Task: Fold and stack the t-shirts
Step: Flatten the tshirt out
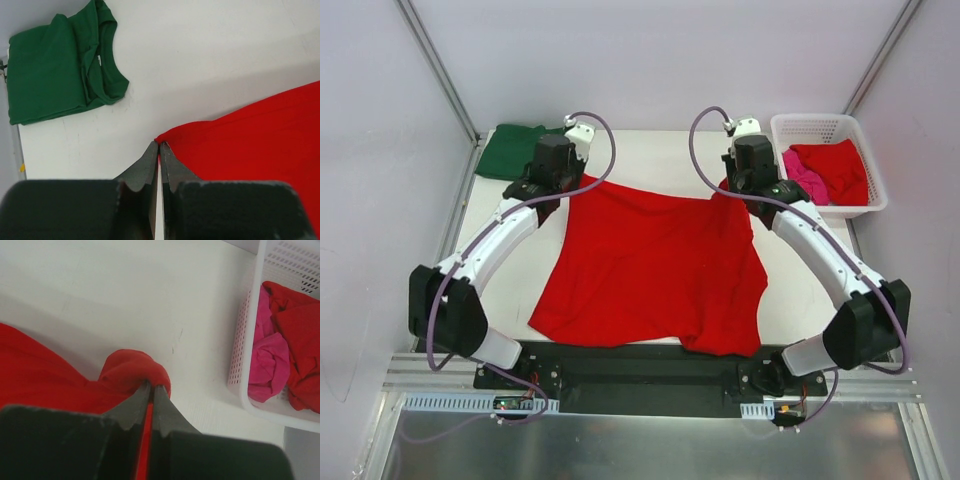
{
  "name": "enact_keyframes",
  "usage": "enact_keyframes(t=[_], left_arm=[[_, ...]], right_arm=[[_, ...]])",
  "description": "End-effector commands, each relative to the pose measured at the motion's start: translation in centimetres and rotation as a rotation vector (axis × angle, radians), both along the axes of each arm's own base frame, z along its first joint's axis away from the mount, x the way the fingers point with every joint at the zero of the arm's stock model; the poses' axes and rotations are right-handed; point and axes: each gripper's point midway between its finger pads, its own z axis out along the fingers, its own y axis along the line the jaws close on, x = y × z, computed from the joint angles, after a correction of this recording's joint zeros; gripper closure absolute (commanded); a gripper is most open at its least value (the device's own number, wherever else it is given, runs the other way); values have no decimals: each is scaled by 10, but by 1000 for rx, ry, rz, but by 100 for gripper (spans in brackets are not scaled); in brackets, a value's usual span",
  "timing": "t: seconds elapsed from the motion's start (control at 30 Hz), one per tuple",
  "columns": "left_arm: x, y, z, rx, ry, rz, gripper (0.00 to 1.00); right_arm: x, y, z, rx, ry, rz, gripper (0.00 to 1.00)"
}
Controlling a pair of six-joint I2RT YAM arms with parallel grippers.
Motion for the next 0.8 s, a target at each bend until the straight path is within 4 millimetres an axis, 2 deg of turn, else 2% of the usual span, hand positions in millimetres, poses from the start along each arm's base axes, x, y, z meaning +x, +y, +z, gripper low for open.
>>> enact_keyframes(t=[0.0,0.03,0.07,0.13,0.17,0.2,0.23,0.27,0.3,0.33,0.4,0.47,0.53,0.57,0.6,0.67,0.7,0.73,0.77], left_arm=[[40,3,40,-69,-177,68,100],[47,2,29,-56,-156,71,100],[52,4,30,-50,-162,81,100],[59,3,21,-37,-146,86,100],[62,5,20,-30,-149,103,100],[63,6,18,-24,-146,111,94],[64,7,16,-21,-144,119,59],[64,9,15,-24,-146,130,40],[64,11,16,-20,-151,144,29],[62,13,20,-24,-163,150,5],[58,16,26,-29,-178,158,1],[53,18,31,-30,-186,158,1],[40,17,47,-61,-200,142,1],[34,17,48,-85,-191,138,1],[20,17,57,-106,-187,125,1],[2,4,55,-173,-144,62,1],[-10,3,63,-202,-151,45,1],[-21,0,50,-226,-106,34,1],[-29,-1,47,-241,-93,24,1]], right_arm=[[27,0,22,39,-113,-68,99],[31,2,15,28,-99,-71,99],[34,2,16,23,-101,-73,99],[38,1,11,8,-88,-81,99],[40,1,11,3,-86,-86,92],[39,0,11,-2,-82,-90,79],[40,-1,9,-9,-76,-94,60],[39,-2,8,-11,-75,-97,52],[39,-2,8,-9,-78,-102,37],[38,-3,9,-9,-80,-106,31],[36,-5,14,-7,-90,-114,20],[32,-8,20,-3,-99,-124,18],[25,-11,21,10,-91,-135,18],[20,-12,23,19,-93,-135,17],[12,-14,27,26,-94,-137,17],[0,-19,26,38,-86,-155,17],[-11,-23,32,51,-87,-160,17],[-19,-25,23,62,-66,-173,16],[-25,-25,21,74,-57,-174,17]])
